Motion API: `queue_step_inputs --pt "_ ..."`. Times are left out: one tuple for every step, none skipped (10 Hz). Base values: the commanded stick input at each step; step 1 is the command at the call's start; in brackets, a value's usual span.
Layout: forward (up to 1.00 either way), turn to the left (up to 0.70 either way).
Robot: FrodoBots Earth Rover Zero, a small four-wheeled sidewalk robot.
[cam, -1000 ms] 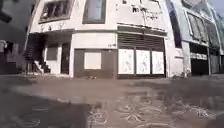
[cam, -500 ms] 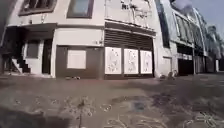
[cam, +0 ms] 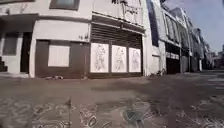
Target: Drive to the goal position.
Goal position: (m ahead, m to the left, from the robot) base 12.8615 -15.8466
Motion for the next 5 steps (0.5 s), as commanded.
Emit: queue_step_inputs --pt "1.0 -0.34" --pt "1.0 -0.34" --pt "1.0 -0.34" --pt "1.0 -0.34" --pt "1.0 -0.34"
